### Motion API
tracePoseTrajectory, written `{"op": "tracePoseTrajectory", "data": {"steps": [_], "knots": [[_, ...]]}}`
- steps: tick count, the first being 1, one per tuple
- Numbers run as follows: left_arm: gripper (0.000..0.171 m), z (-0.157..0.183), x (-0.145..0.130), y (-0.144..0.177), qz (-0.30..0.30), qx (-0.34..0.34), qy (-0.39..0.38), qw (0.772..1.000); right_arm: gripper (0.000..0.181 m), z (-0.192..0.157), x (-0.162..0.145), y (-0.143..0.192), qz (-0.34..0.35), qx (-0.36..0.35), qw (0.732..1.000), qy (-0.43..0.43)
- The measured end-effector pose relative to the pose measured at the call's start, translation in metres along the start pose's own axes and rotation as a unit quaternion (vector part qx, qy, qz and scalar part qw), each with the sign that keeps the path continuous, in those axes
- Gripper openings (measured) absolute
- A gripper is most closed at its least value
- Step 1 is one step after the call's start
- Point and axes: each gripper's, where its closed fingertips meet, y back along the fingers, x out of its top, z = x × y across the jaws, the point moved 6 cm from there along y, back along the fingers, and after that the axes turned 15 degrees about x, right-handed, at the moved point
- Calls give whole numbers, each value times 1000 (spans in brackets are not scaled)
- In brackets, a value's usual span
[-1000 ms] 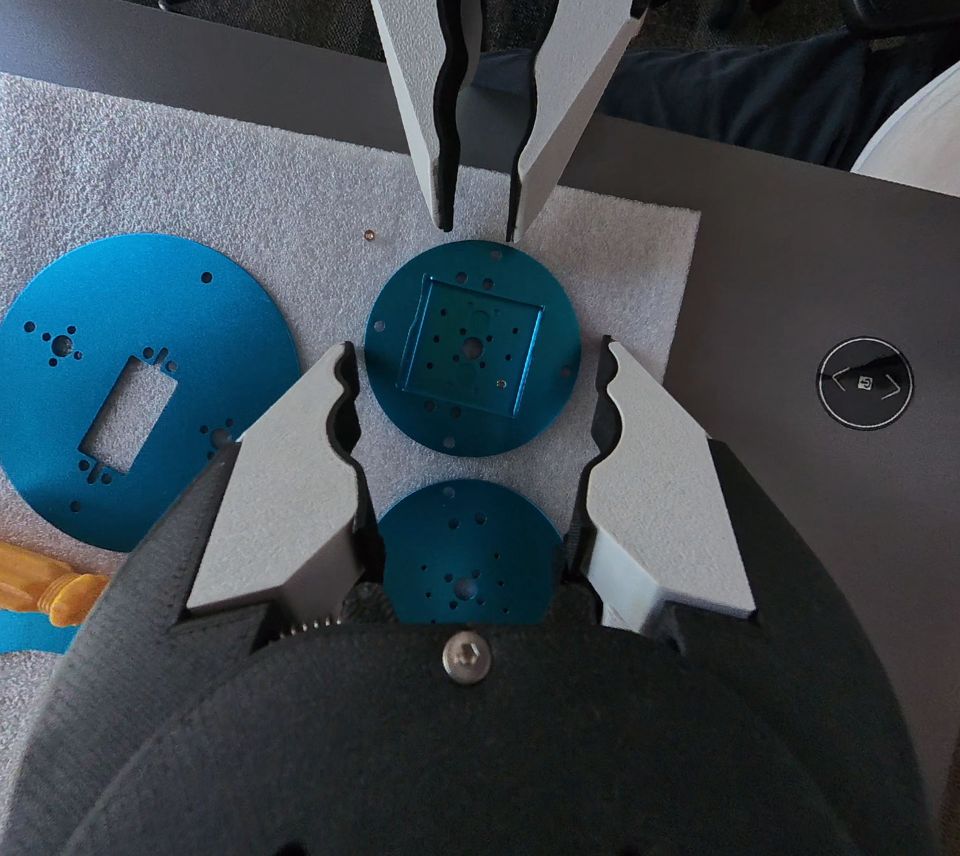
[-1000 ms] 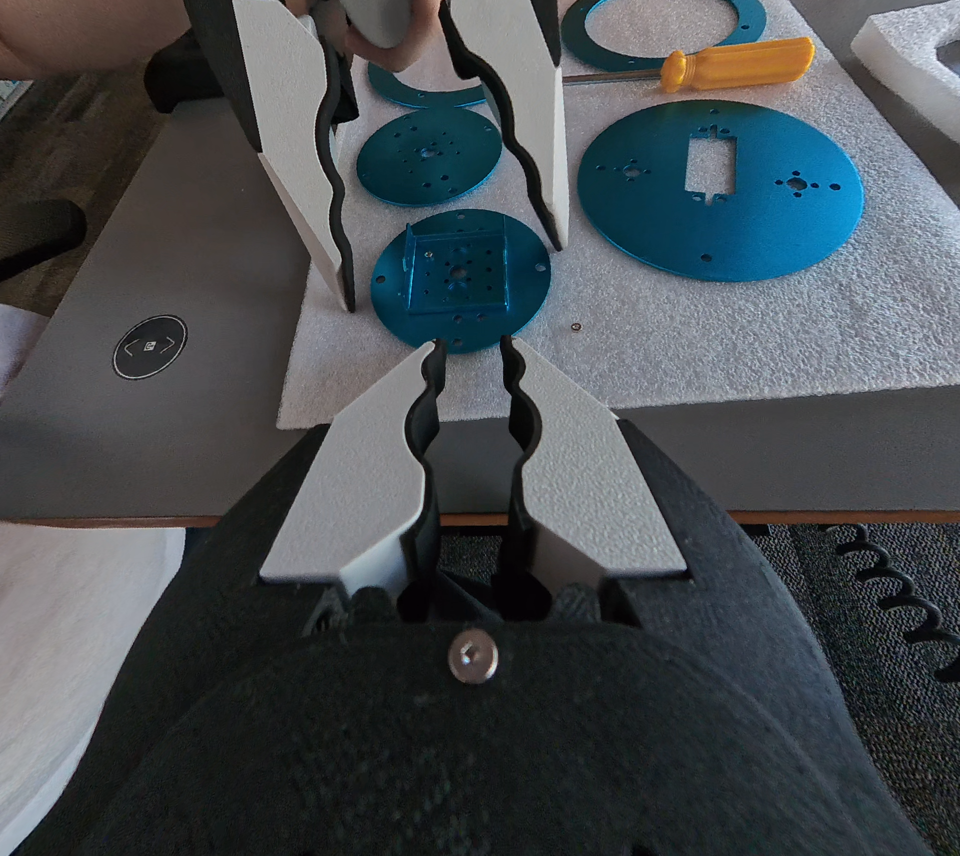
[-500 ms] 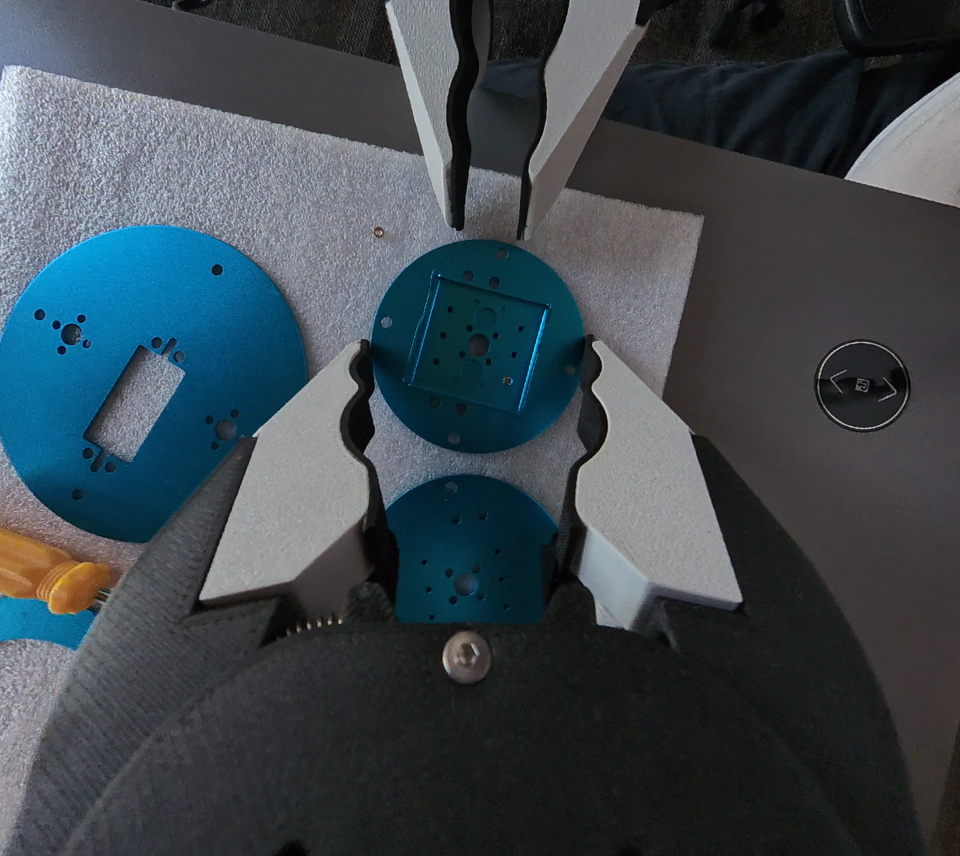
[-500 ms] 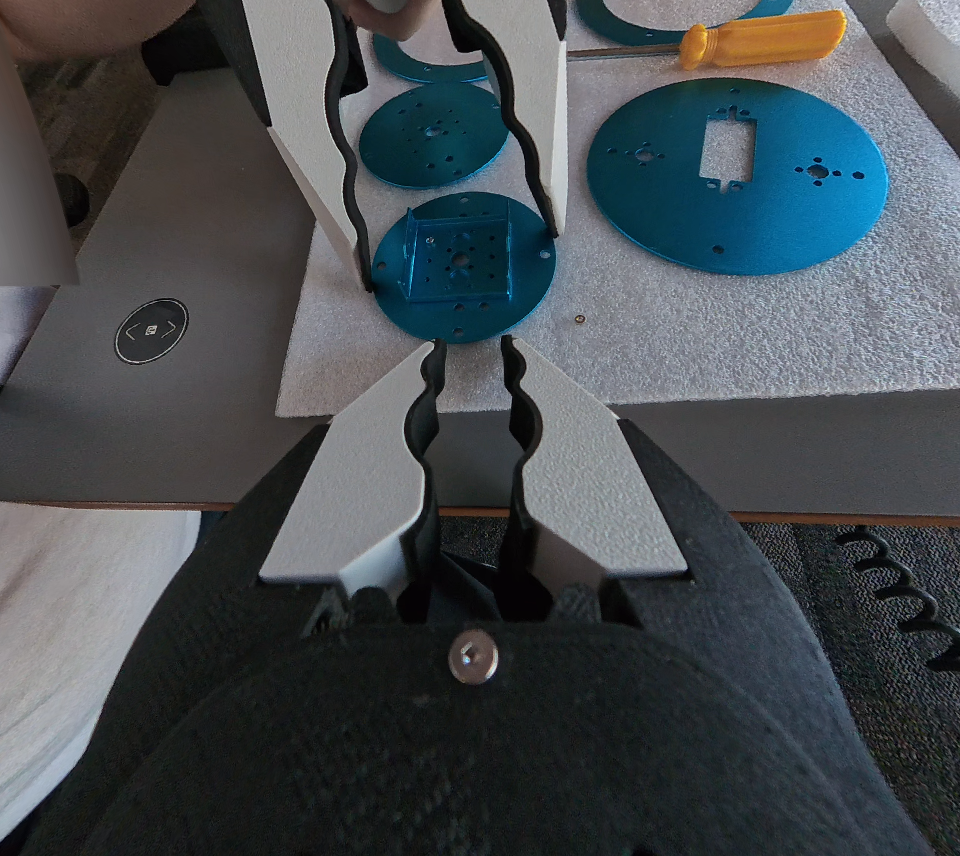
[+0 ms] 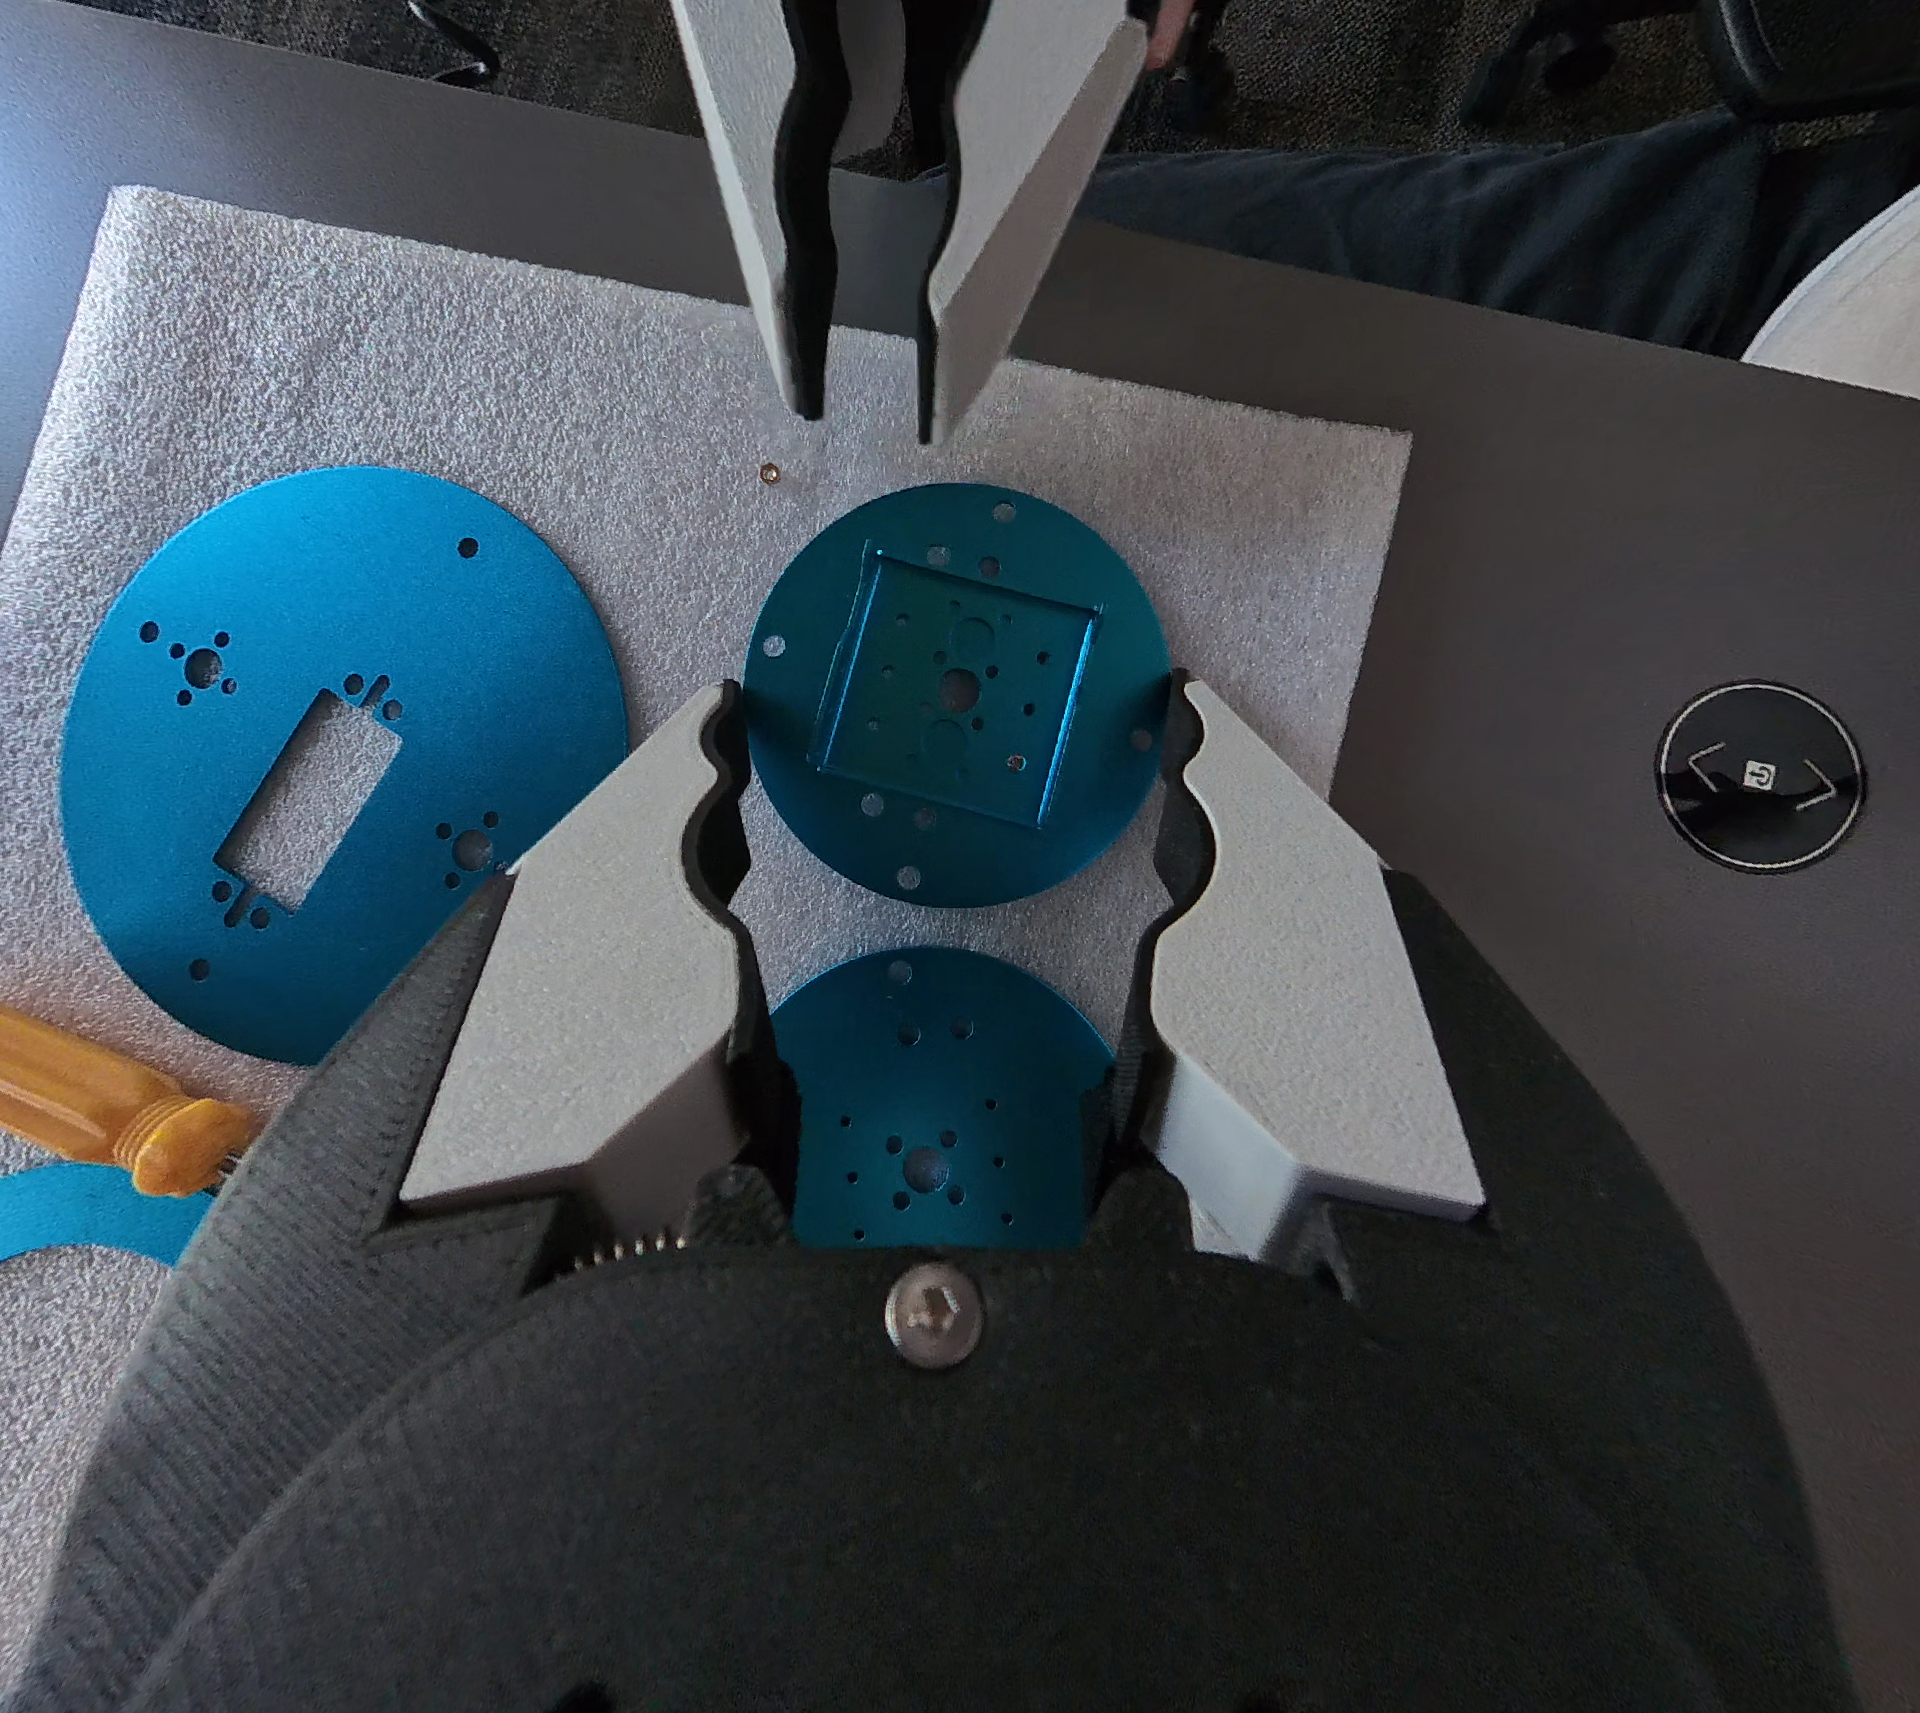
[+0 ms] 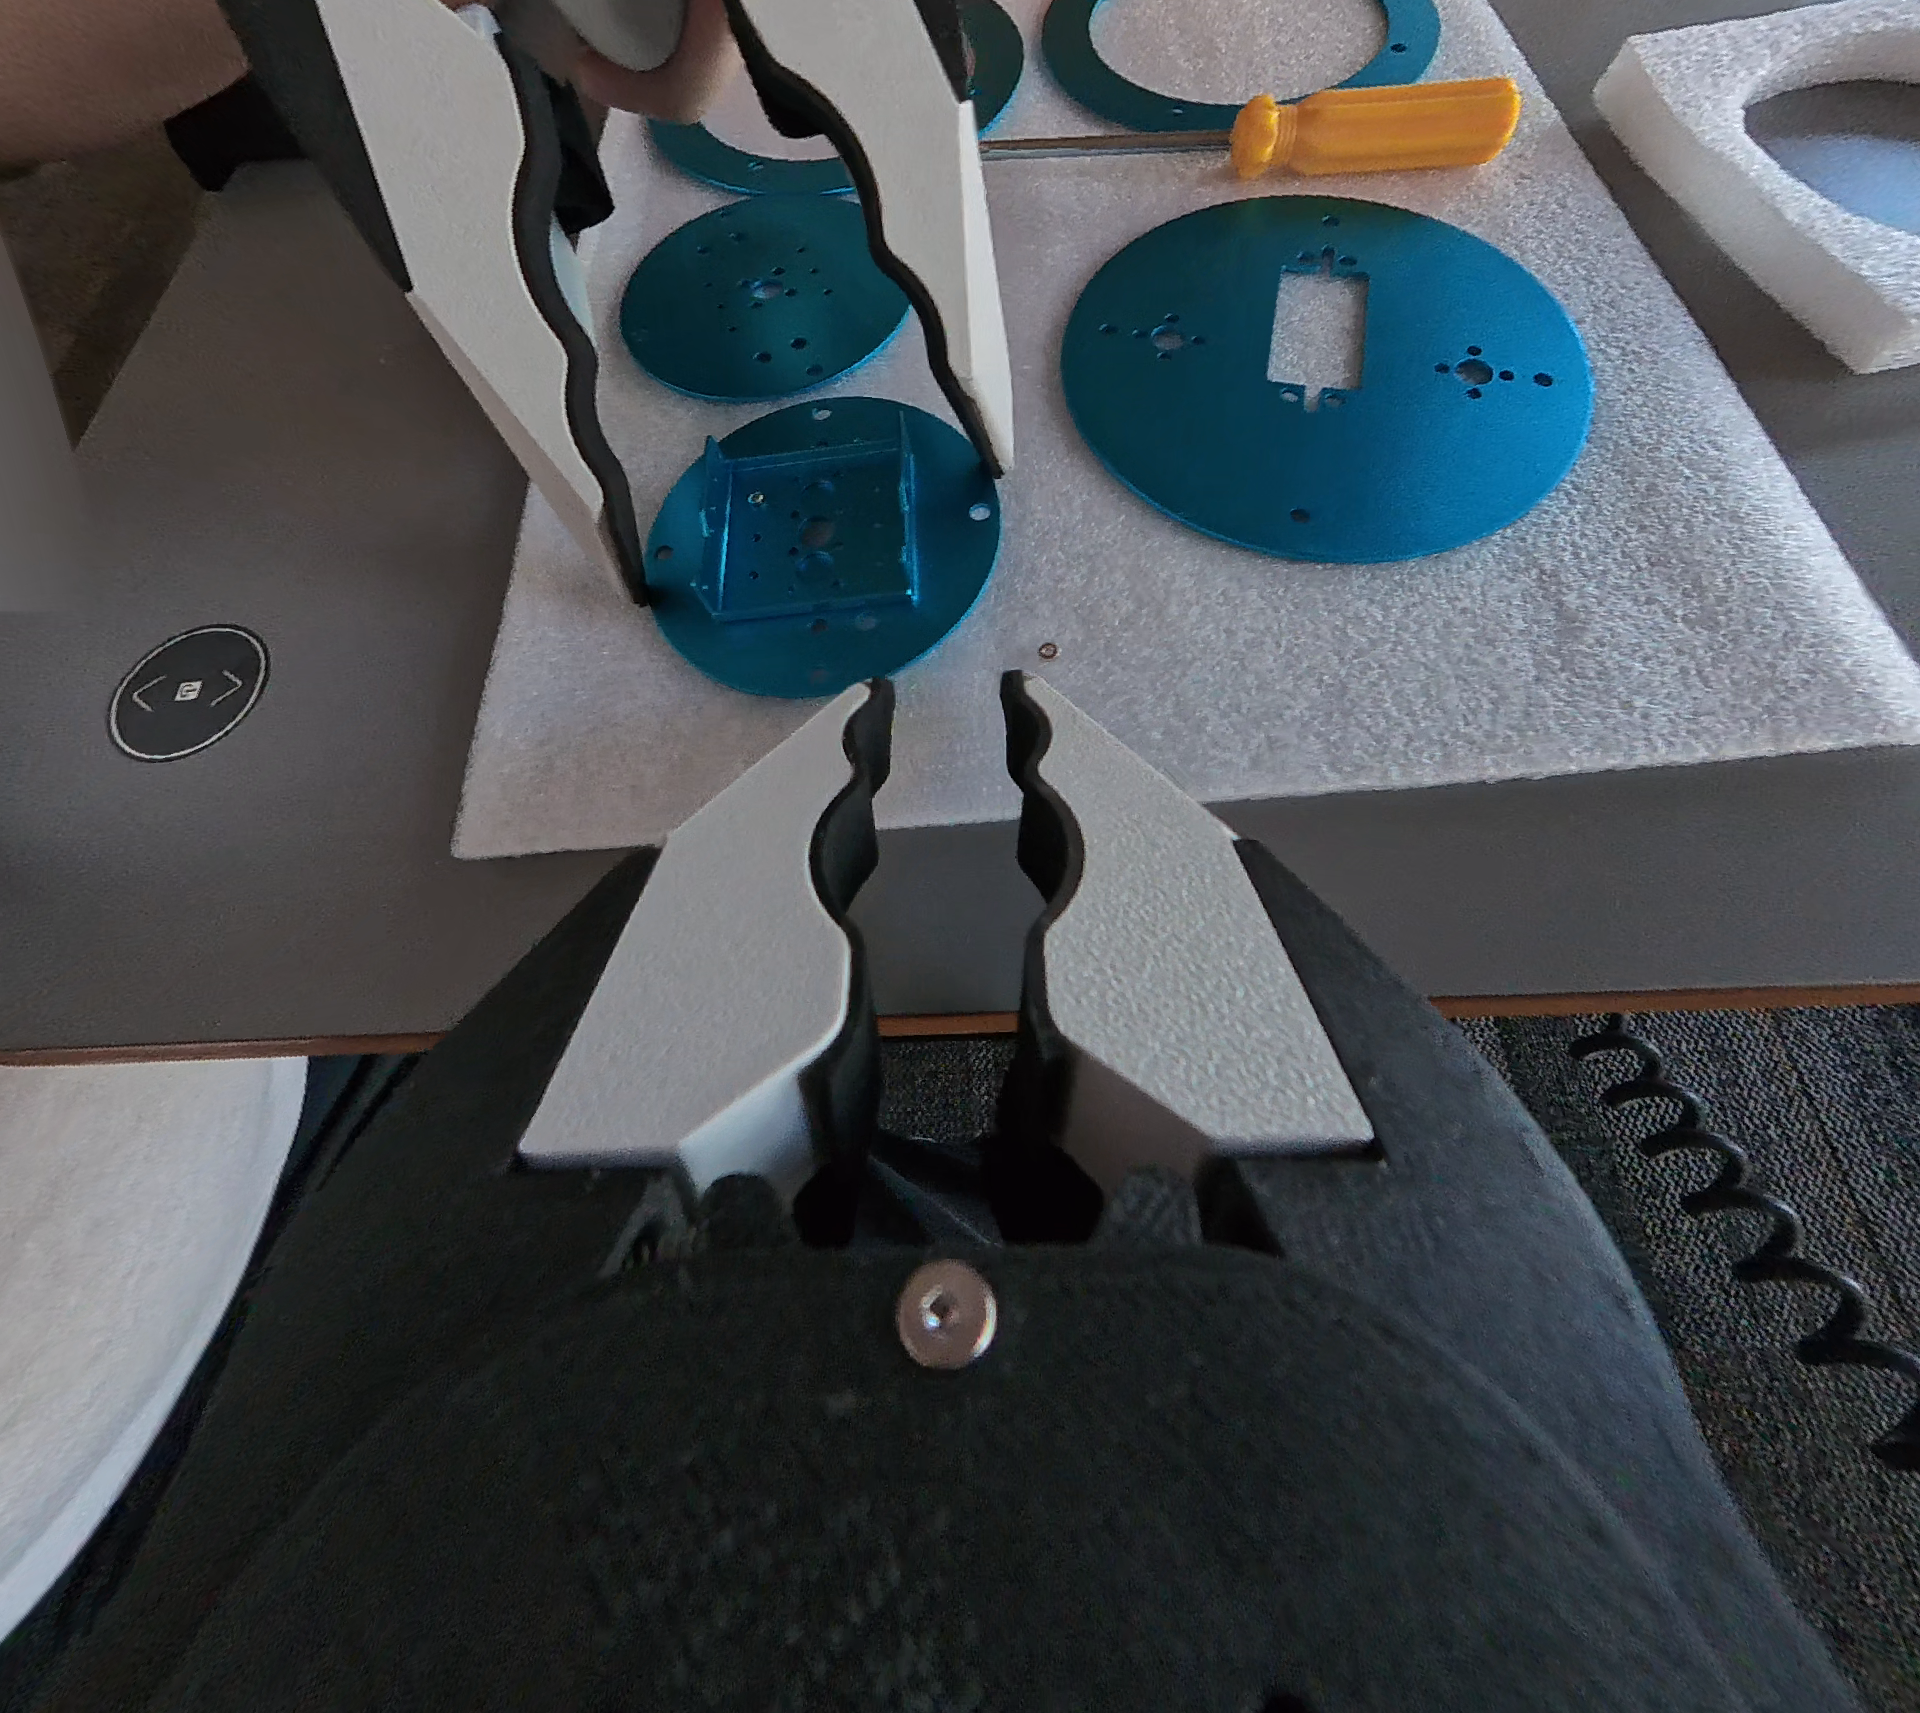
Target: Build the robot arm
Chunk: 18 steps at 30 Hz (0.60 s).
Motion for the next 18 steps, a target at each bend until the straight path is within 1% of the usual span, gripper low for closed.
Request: {"op": "tracePoseTrajectory", "data": {"steps": [4,11,18], "knots": [[79,0,0,0,2,3,0,1000,20,10,1,3,0,-6,1000,1],[79,0,0,1,5,1,2,1000,19,21,0,5,-3,20,1000,-10],[79,-5,1,1,12,0,15,1000,19,20,-2,4,6,24,1000,-16]]}}
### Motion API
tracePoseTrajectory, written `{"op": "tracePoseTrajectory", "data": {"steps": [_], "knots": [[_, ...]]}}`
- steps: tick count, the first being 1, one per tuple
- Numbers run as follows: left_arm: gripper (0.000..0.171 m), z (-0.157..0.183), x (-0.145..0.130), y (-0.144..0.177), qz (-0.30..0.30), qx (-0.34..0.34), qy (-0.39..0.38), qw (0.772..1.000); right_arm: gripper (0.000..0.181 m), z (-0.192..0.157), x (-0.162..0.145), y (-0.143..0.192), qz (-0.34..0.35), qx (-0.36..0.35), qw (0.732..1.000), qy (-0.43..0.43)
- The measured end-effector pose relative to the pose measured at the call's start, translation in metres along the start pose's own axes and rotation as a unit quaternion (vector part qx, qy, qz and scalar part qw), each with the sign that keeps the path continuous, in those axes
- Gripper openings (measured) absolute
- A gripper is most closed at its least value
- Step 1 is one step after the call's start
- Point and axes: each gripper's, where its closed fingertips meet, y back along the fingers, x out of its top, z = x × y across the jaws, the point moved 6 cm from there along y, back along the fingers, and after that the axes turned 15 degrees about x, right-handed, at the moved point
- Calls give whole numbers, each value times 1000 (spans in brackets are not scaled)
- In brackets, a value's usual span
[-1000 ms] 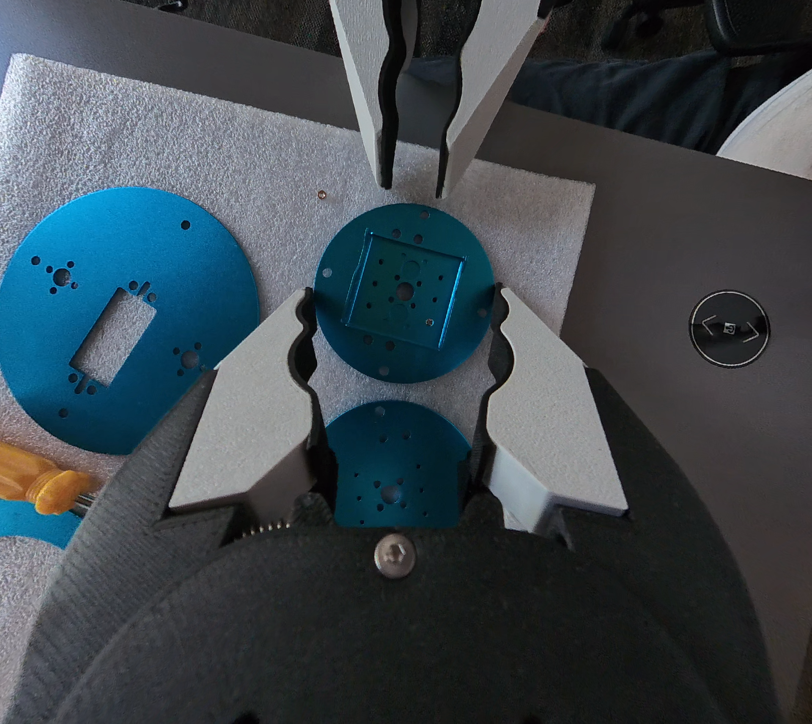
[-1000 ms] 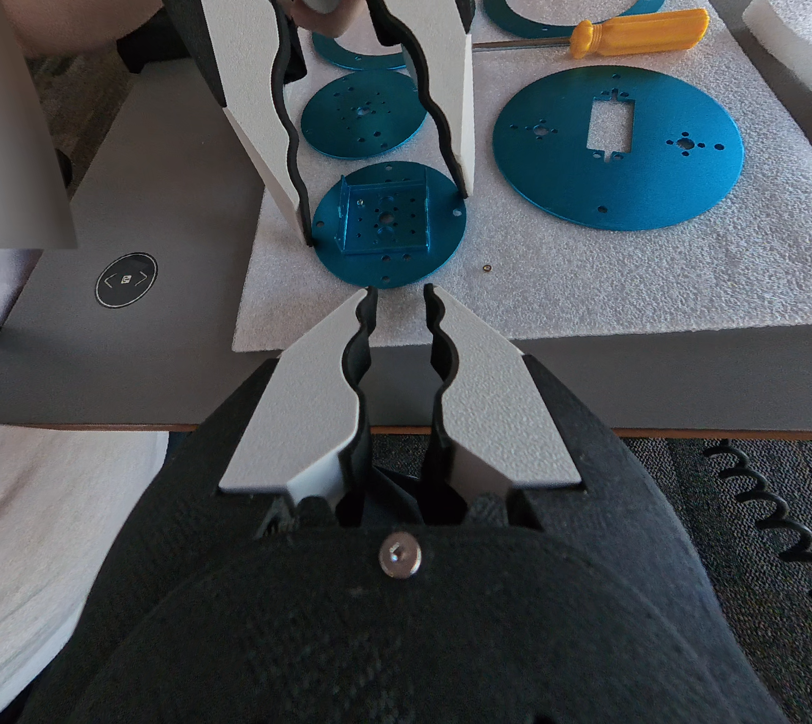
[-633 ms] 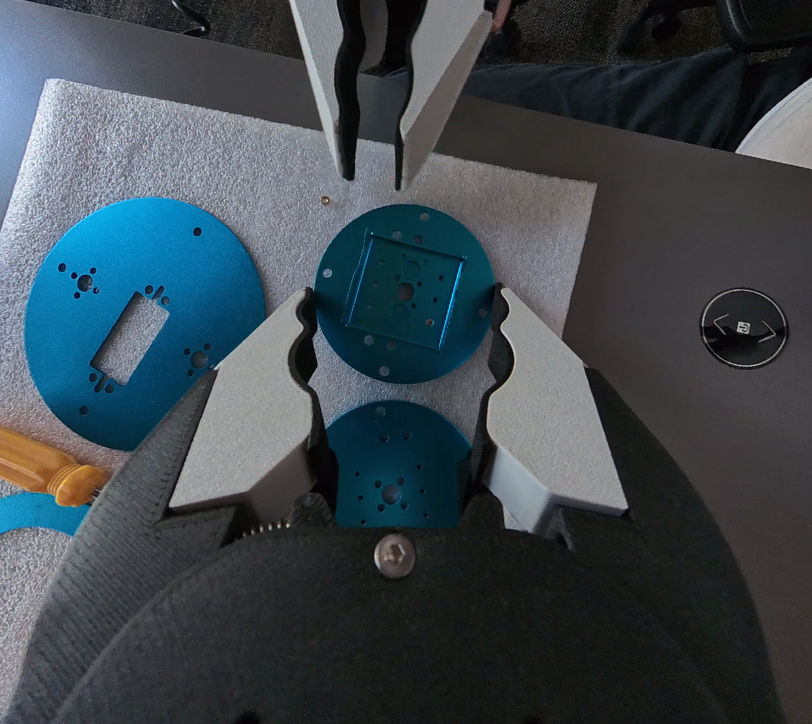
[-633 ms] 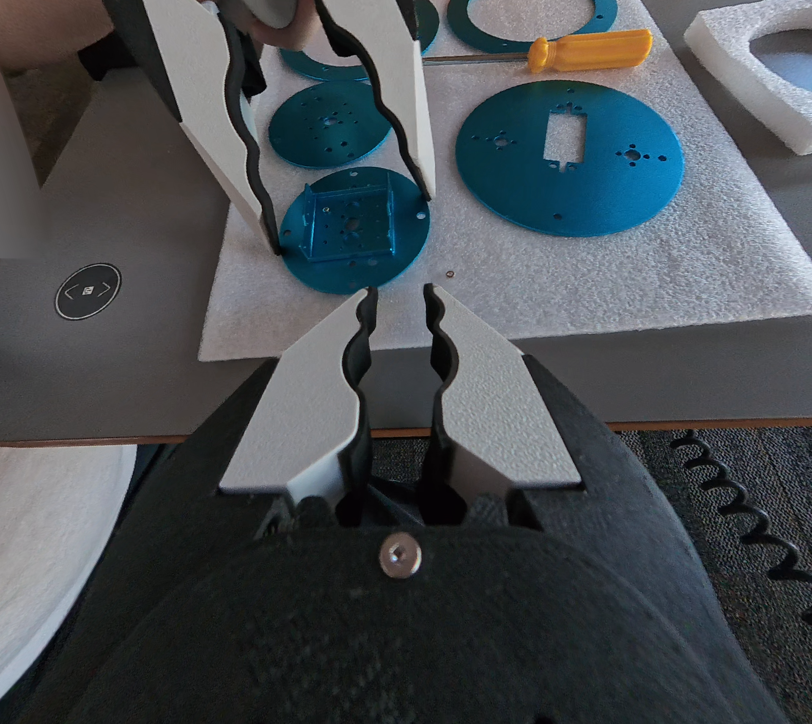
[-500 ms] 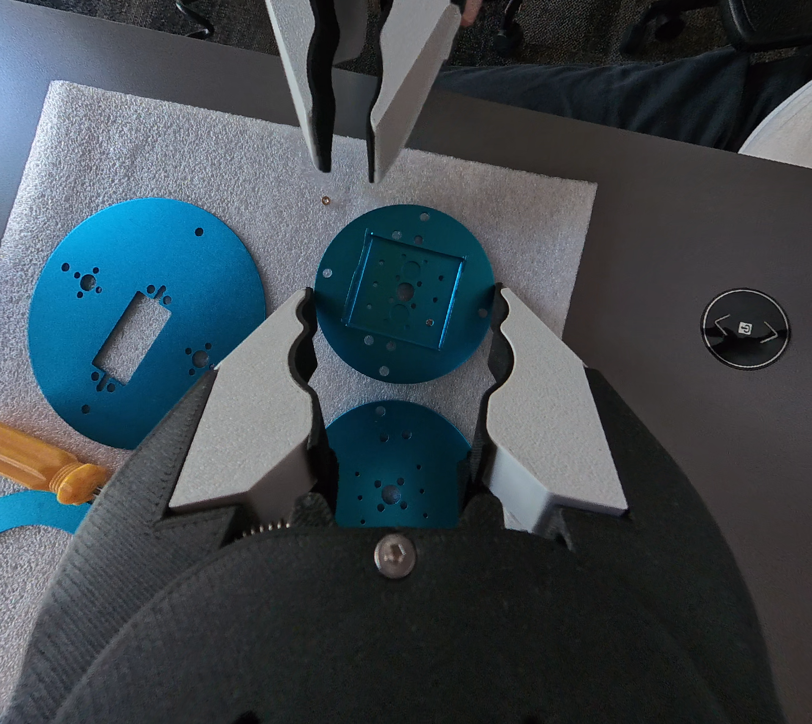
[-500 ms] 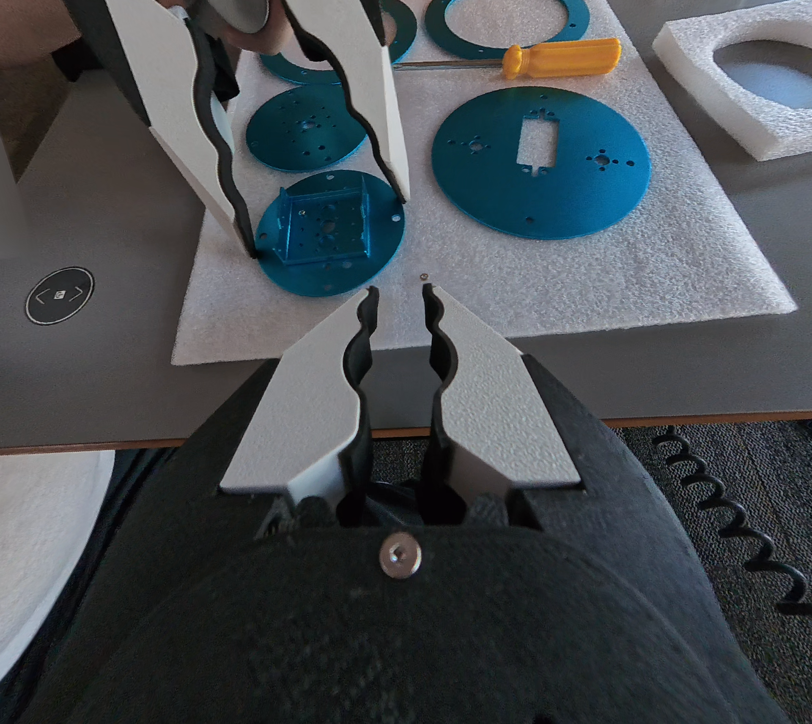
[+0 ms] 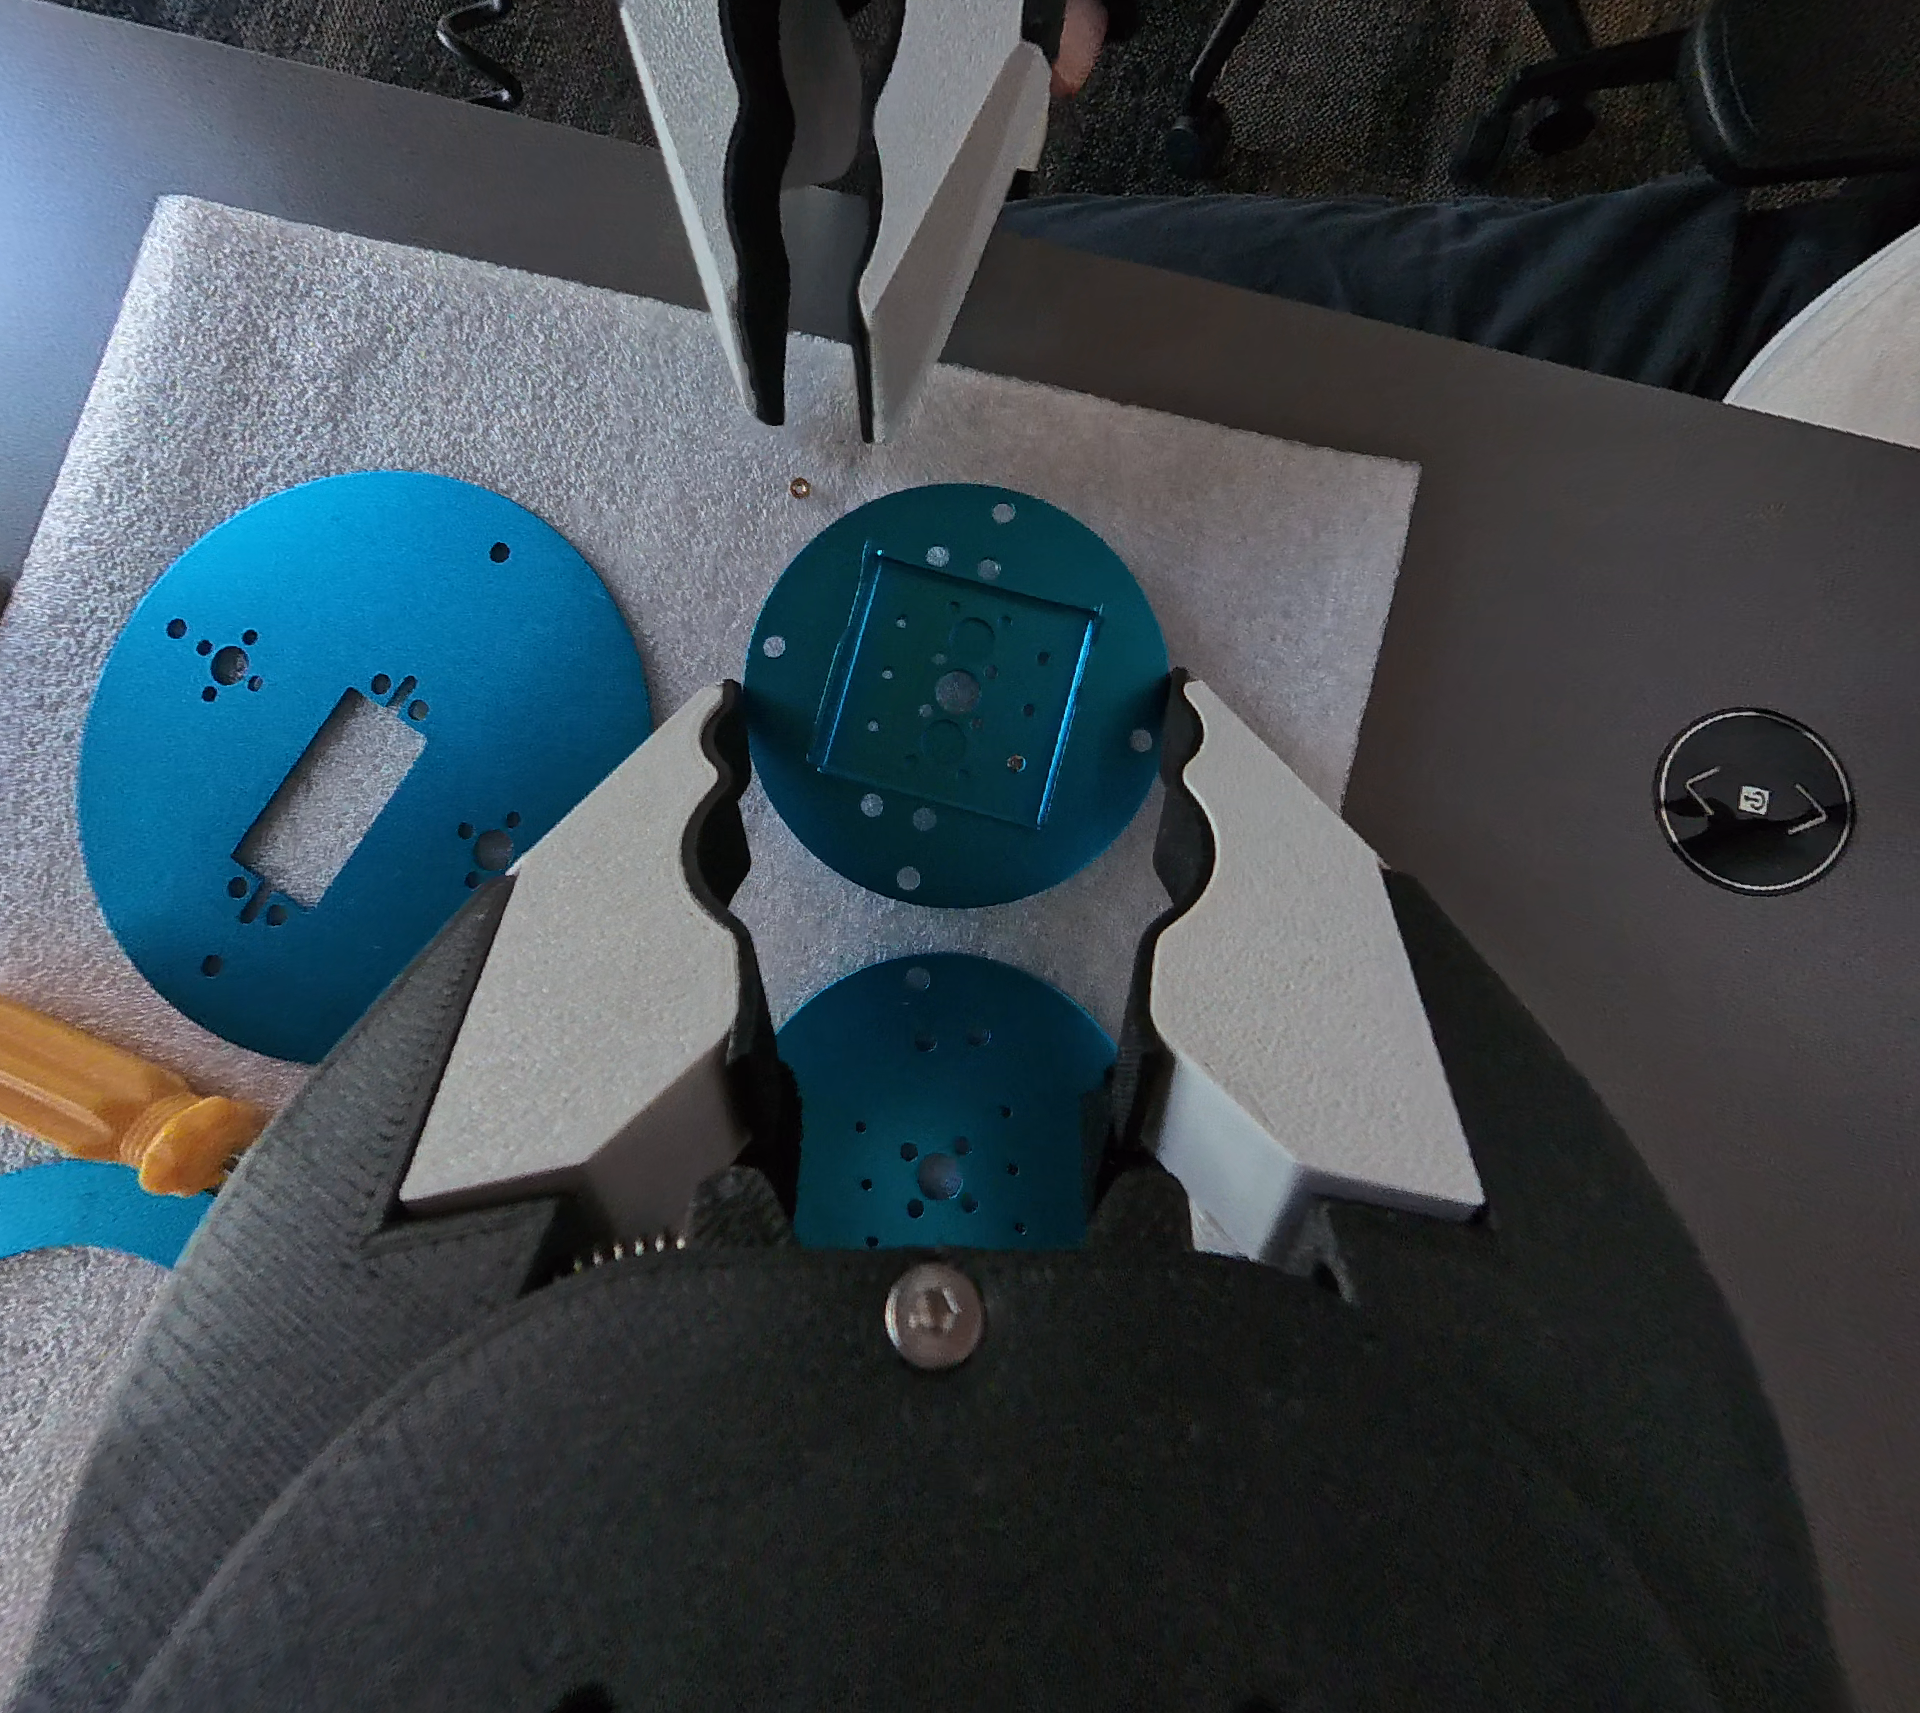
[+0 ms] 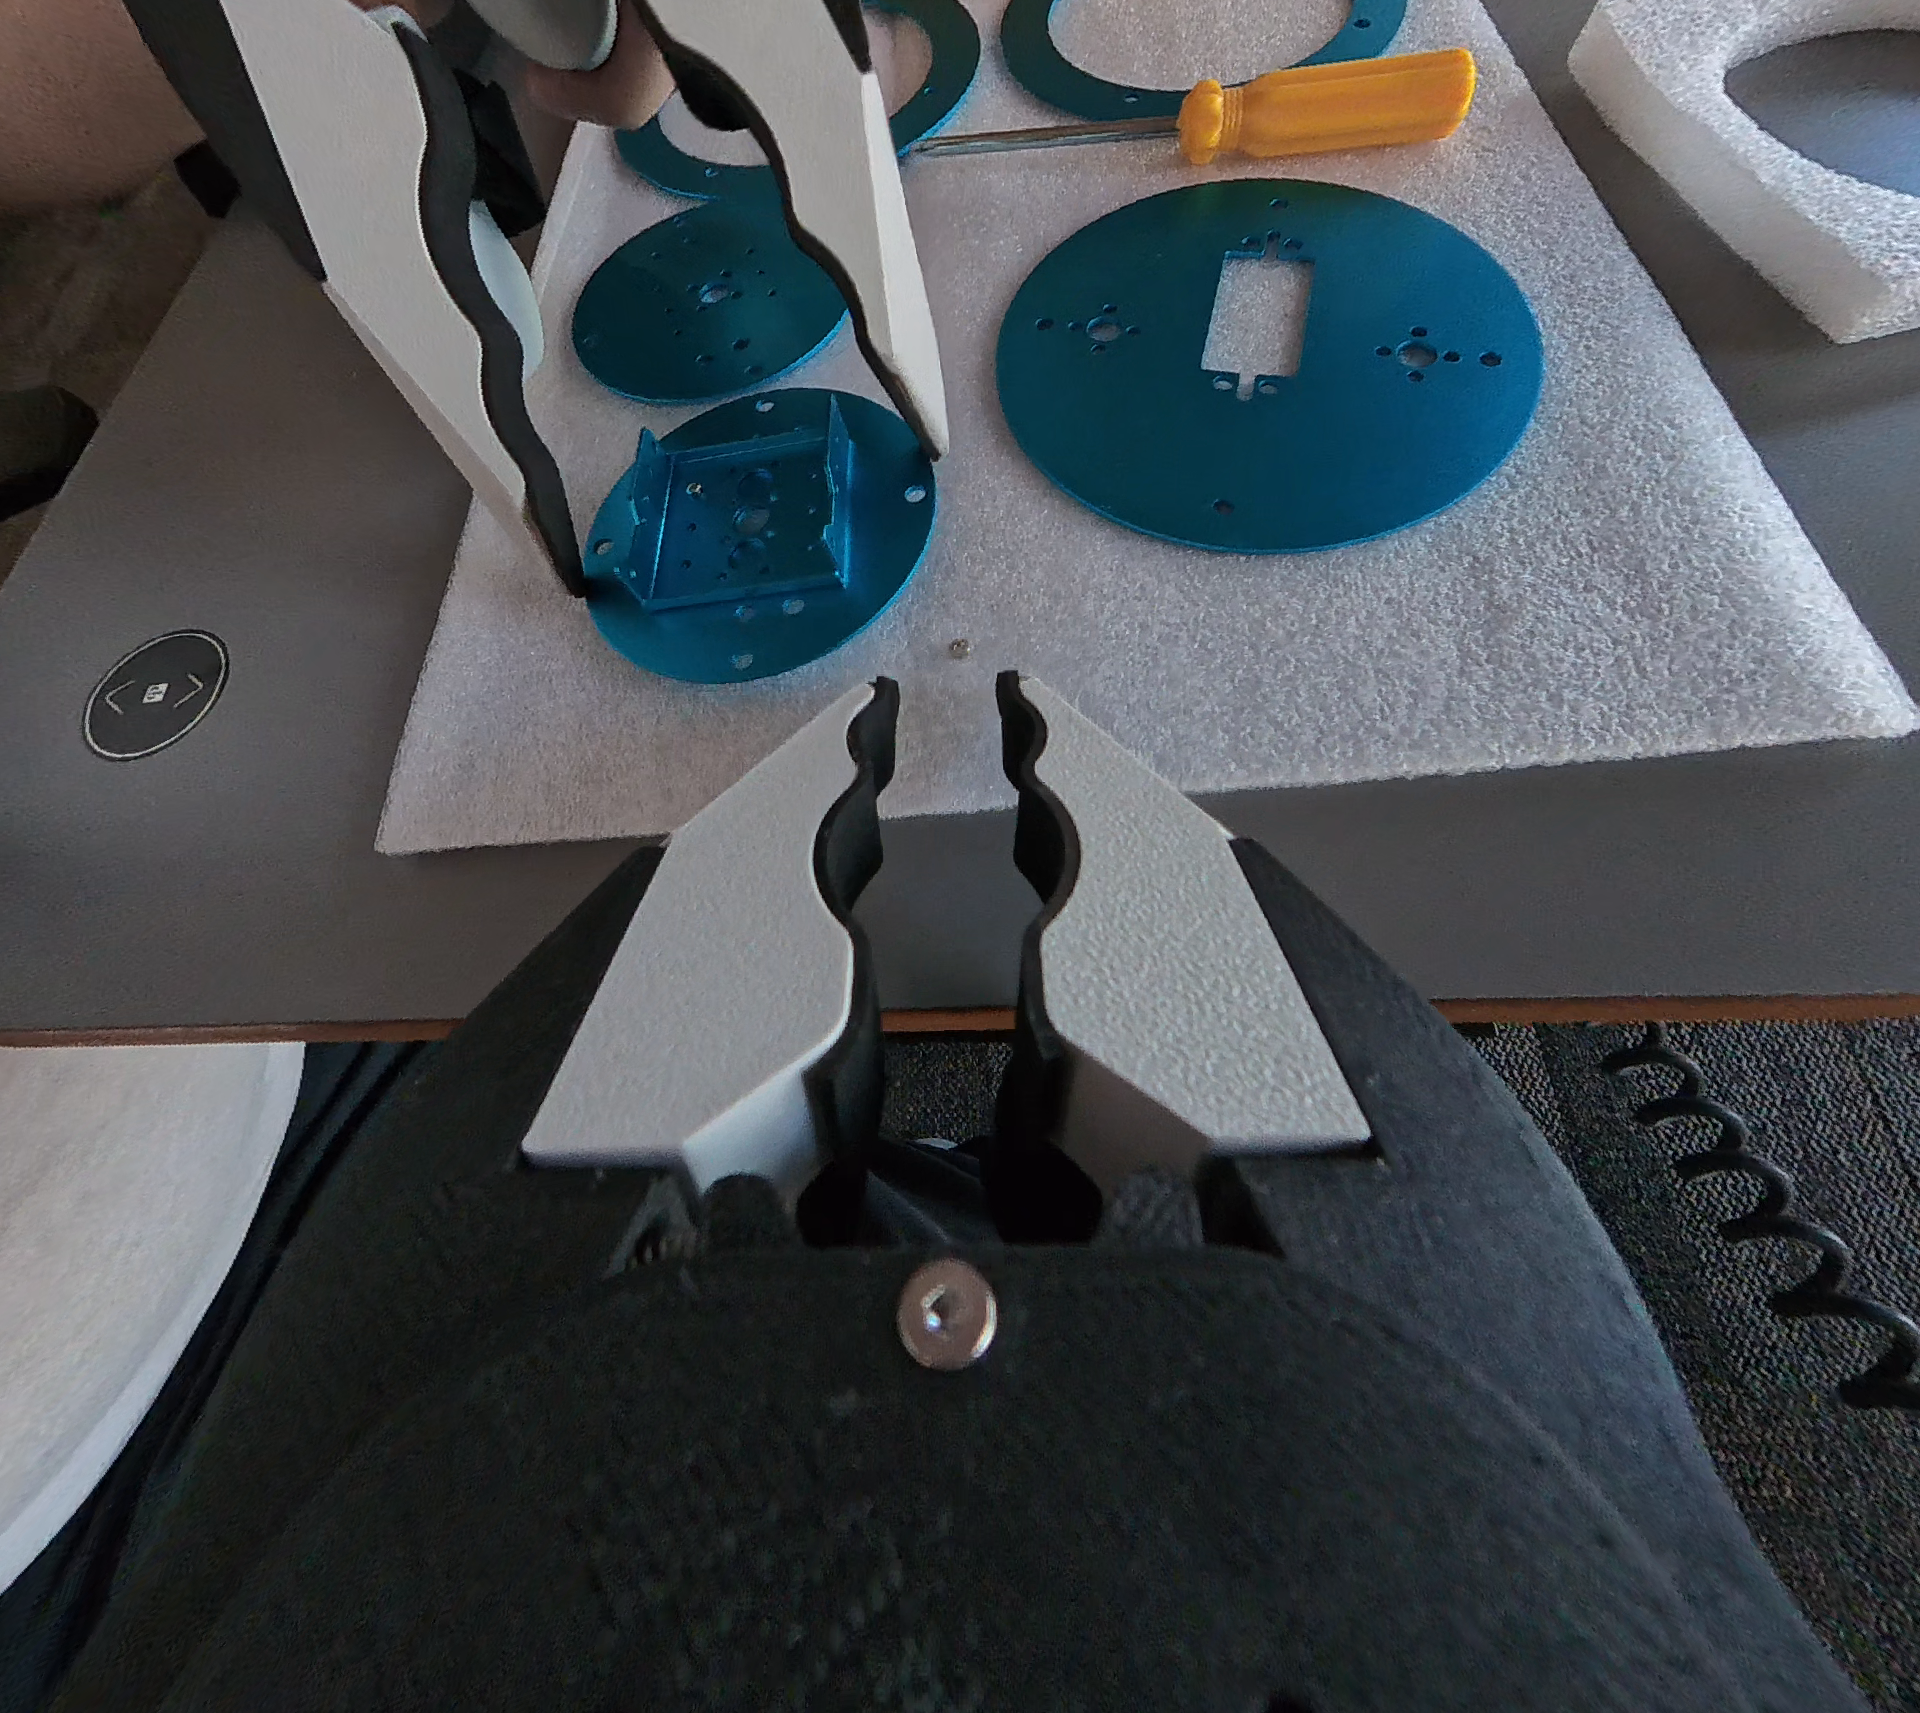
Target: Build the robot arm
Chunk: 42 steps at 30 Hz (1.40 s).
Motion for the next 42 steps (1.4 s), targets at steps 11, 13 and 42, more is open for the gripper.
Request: {"op": "tracePoseTrajectory", "data": {"steps": [11,13,42], "knots": [[79,-8,6,5,14,3,13,1000,11,6,1,1,4,13,1000,23],[79,-10,7,5,16,6,15,1000,11,6,2,3,6,22,999,22],[79,-17,22,-22,14,-3,-1,1000,12,18,-8,17,16,-44,999,20]]}}
